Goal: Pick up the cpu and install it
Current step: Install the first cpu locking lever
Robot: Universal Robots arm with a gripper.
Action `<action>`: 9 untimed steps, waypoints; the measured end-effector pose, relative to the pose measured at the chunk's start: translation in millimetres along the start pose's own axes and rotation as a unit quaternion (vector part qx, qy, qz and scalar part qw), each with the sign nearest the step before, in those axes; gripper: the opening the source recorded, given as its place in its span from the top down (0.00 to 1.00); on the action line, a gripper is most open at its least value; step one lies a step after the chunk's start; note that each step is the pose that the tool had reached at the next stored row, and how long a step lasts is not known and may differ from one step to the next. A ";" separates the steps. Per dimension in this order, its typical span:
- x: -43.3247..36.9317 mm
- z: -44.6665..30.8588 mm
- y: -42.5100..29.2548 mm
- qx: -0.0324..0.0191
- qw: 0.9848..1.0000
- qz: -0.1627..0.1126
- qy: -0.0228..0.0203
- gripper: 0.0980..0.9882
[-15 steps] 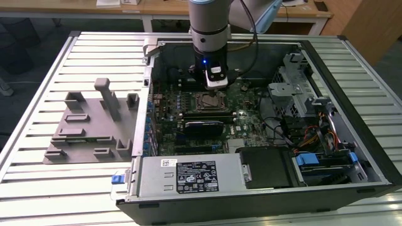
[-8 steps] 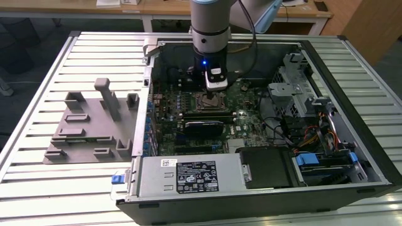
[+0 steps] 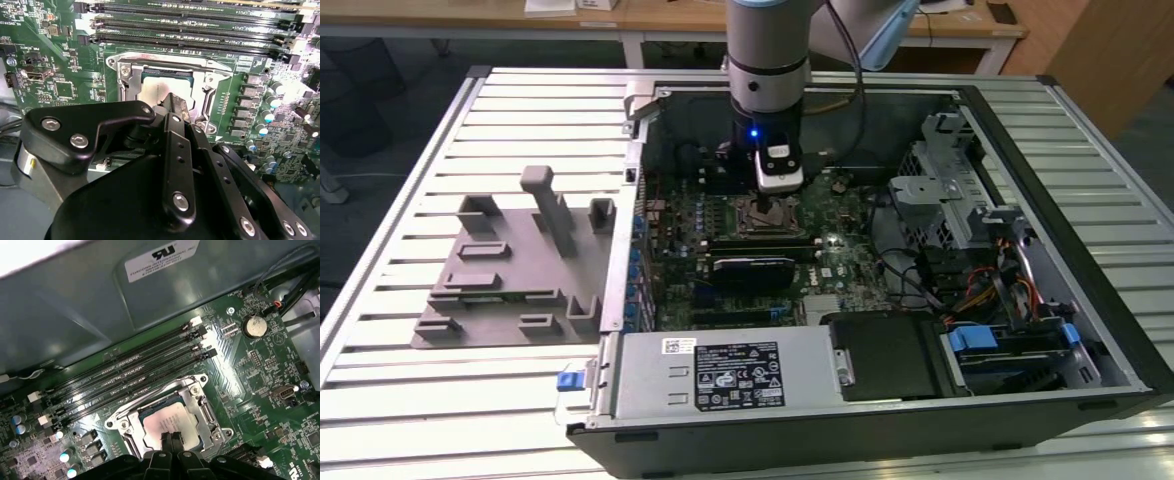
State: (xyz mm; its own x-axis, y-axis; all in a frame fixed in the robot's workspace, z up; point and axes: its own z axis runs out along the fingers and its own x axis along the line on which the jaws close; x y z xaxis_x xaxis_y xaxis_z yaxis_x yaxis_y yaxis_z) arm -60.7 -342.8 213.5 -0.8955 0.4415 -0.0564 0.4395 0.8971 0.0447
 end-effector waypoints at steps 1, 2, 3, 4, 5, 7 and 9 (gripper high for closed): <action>0.0 -0.3 0.0 0.000 1.000 -0.001 0.000 0.99; 0.0 -0.9 0.0 0.000 1.000 -0.003 0.000 0.99; -0.1 -1.8 0.1 0.000 1.000 -0.004 0.000 0.99; -0.2 -3.1 0.1 0.000 1.000 -0.006 0.000 0.99; -0.3 -4.8 0.2 -0.001 1.000 -0.009 0.000 0.99; -0.5 -8.7 0.4 -0.001 1.000 -0.012 0.001 0.99; -0.7 -12.1 0.5 -0.001 1.000 -0.015 0.001 0.99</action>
State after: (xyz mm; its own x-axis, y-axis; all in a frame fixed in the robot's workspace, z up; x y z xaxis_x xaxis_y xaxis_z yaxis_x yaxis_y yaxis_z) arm -60.7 -342.8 225.6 -0.9082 0.4148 -0.0561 0.4127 0.9097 0.0452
